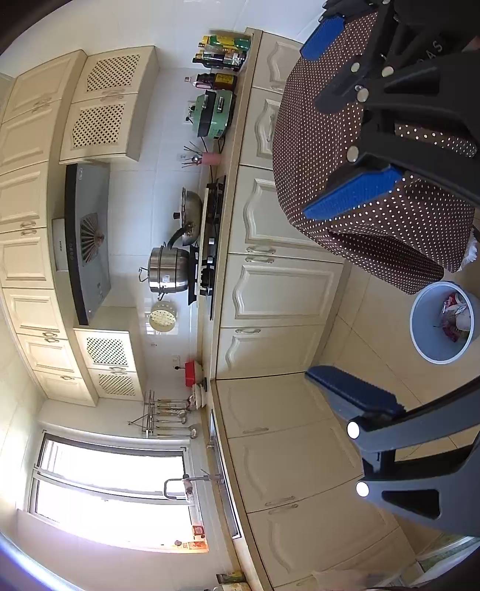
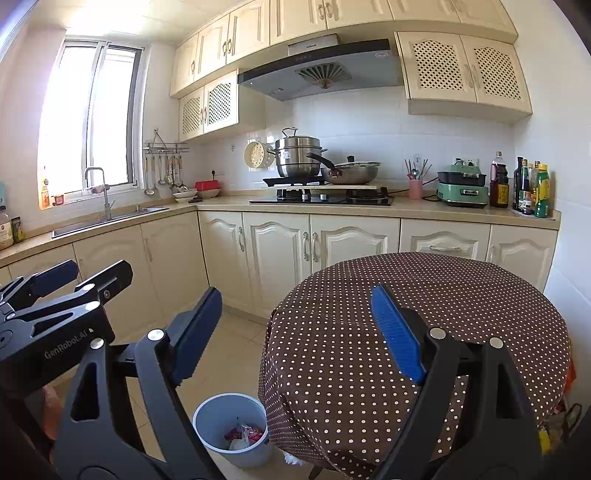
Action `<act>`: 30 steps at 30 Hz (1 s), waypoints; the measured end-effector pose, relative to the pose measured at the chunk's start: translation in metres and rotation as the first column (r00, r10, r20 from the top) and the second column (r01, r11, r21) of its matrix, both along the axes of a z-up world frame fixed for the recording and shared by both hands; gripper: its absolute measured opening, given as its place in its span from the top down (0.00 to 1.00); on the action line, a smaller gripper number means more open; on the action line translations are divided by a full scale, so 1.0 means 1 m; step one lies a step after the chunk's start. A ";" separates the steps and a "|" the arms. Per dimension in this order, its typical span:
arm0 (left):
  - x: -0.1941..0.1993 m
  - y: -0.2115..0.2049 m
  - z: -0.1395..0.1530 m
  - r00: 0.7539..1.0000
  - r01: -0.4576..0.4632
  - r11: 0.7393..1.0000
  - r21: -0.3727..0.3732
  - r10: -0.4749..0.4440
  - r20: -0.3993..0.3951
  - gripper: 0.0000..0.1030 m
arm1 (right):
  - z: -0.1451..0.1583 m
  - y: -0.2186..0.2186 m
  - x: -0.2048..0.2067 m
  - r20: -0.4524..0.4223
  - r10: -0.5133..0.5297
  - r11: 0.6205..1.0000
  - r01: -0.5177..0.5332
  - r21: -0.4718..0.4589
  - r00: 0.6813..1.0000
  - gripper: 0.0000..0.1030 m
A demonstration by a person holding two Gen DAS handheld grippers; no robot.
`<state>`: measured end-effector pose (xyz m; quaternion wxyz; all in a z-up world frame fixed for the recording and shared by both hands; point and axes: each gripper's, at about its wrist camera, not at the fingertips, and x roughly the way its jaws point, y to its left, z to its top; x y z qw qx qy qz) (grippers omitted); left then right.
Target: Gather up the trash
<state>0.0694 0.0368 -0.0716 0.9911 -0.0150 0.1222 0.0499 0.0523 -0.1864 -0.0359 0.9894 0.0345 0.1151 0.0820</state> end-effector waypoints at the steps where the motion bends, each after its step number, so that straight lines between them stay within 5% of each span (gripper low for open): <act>1: 0.000 0.000 0.000 1.000 0.003 1.000 -0.002 -0.003 -0.001 0.22 | 0.000 0.000 0.000 0.000 0.000 1.000 0.000 0.000 1.000 0.20; 30: 0.000 -0.006 -0.001 1.000 0.019 1.000 0.003 -0.019 0.000 0.22 | -0.004 -0.009 0.001 -0.006 0.001 1.000 -0.001 0.012 1.000 0.18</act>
